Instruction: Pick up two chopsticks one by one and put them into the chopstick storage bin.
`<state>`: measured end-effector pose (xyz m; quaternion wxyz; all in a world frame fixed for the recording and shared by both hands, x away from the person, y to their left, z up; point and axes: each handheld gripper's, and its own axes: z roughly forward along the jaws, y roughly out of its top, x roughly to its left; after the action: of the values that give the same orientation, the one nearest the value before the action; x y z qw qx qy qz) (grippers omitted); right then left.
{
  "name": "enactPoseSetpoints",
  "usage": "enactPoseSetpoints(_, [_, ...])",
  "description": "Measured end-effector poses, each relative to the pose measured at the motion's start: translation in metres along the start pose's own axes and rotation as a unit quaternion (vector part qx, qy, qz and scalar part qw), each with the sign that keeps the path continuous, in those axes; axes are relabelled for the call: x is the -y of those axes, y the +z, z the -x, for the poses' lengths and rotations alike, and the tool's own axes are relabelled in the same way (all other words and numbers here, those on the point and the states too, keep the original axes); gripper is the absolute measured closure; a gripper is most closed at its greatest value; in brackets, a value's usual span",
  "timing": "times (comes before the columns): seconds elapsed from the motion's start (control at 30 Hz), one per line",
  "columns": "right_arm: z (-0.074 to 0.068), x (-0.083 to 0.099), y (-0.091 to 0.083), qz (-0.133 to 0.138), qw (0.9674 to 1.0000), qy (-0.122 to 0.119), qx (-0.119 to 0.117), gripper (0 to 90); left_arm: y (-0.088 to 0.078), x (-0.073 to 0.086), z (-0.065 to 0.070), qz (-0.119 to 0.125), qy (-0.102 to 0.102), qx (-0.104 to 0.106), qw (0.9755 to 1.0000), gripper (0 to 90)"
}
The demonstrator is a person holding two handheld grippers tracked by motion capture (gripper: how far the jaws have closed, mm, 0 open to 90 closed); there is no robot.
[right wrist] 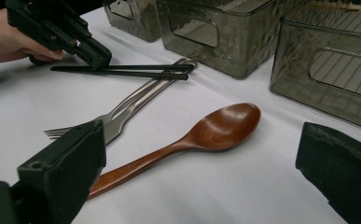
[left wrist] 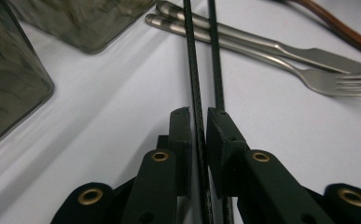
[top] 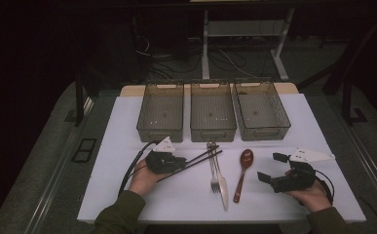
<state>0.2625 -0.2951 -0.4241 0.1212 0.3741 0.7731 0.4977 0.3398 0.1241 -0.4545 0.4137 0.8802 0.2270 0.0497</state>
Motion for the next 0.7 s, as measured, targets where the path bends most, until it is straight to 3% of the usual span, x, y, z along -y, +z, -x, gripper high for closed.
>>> enactPoseSetpoints(0.7, [0.0001, -0.0003, -0.0007, 0.004, 1.0, 0.001, 0.001, 1.1, 0.0026, -0.0013, 0.0035, -0.005, 0.01, -0.023, 0.9997, 85.0])
